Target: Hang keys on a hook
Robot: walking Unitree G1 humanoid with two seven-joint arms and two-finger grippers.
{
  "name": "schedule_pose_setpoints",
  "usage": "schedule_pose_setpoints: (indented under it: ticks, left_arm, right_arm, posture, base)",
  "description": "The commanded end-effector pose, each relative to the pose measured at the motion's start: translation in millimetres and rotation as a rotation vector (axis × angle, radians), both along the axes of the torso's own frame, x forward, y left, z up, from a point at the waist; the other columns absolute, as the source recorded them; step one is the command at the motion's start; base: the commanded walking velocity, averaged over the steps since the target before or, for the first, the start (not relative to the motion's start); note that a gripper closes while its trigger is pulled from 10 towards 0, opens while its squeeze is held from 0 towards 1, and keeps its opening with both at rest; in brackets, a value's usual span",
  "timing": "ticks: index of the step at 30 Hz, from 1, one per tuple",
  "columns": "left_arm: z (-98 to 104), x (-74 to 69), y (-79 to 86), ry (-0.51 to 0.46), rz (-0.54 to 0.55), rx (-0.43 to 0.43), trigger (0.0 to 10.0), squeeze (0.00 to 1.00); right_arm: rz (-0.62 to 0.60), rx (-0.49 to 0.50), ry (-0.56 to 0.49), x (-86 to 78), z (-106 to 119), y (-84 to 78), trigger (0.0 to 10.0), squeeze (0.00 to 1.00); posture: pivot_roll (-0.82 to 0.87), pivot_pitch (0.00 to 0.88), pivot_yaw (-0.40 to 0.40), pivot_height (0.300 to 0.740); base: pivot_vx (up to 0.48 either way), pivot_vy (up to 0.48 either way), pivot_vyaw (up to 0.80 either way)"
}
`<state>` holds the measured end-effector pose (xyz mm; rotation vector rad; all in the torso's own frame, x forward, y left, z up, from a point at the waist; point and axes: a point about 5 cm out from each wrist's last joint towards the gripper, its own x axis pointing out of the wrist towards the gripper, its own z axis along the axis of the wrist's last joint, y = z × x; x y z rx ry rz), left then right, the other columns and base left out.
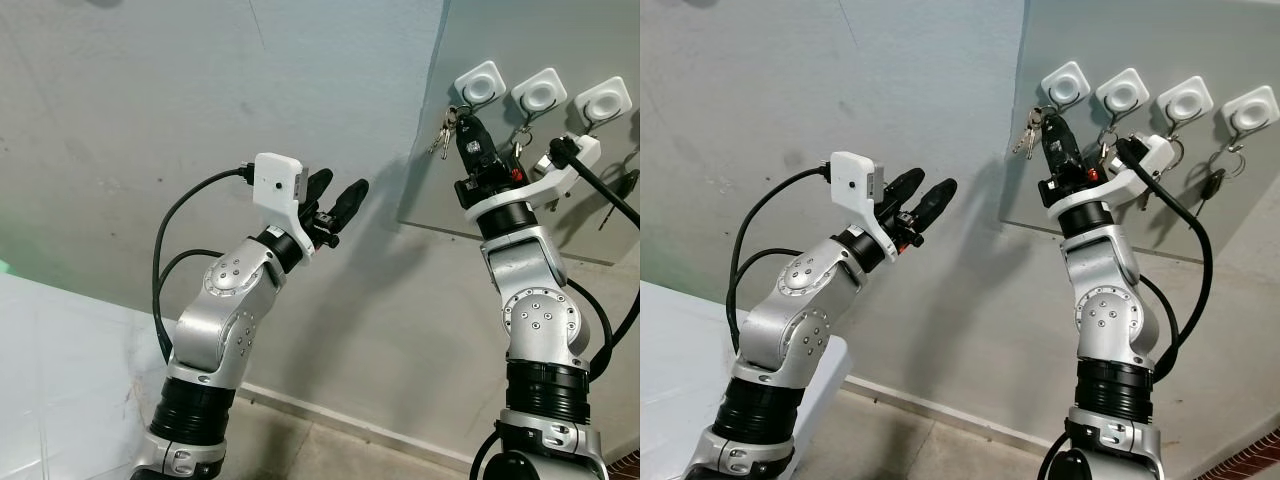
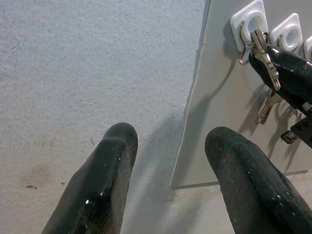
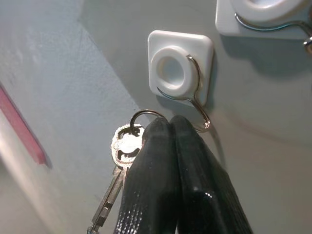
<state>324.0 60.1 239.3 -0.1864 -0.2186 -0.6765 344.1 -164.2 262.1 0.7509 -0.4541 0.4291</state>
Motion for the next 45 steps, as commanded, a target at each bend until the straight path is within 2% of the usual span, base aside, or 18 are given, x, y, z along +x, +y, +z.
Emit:
schedule_pose_setpoints:
  ticks: [1, 9, 36, 41, 43, 45]
  left_arm:
    - [5.0, -1.8, 0.3, -0.014, -0.004, -0.002, 10.0, 0.00]
    - [4.3, -2.5, 0.4, -0.012, -0.003, 0.000, 10.0, 0.00]
    - [3.9, -4.1, 0.7, -0.008, 0.006, -0.009, 10.0, 0.00]
    - [4.4, -3.6, 1.2, -0.008, 0.008, -0.011, 10.0, 0.00]
    - [4.5, -3.7, 1.1, -0.009, 0.007, -0.012, 10.0, 0.00]
    - [4.5, -3.6, 1.1, -0.009, 0.007, -0.012, 10.0, 0.00]
  right_arm:
    - [-0.008, 0.003, -0.007, -1.8, -4.0, -3.5, 10.0, 0.00]
    - [0.012, 0.019, -0.071, -7.0, 2.0, -5.5, 10.0, 0.00]
    - [0.016, 0.021, 0.066, 1.5, -1.7, -2.5, 10.0, 0.00]
    - [0.018, 0.018, 0.064, 0.4, -3.6, -1.7, 10.0, 0.00]
    - [0.025, 0.006, 0.016, -1.7, -1.6, -1.4, 10.0, 0.00]
    - [0.031, 0.007, 0.017, -2.3, -2.2, -1.2, 10.0, 0.00]
  posture:
    - [-0.01, 0.046, 0.017, 0.740]
    - [-0.01, 0.049, 0.014, 0.740]
    - [-0.01, 0.054, 0.007, 0.740]
    - [-0.01, 0.056, 0.007, 0.740]
    - [-0.01, 0.056, 0.007, 0.740]
    - [-0.01, 0.056, 0.007, 0.740]
  base:
    - [0.000, 0.000, 0.00]
    - [0.000, 0.000, 0.00]
    - [0.000, 0.000, 0.00]
    - [0.000, 0.000, 0.00]
    - [0.000, 0.000, 0.00]
    - [0.000, 0.000, 0.00]
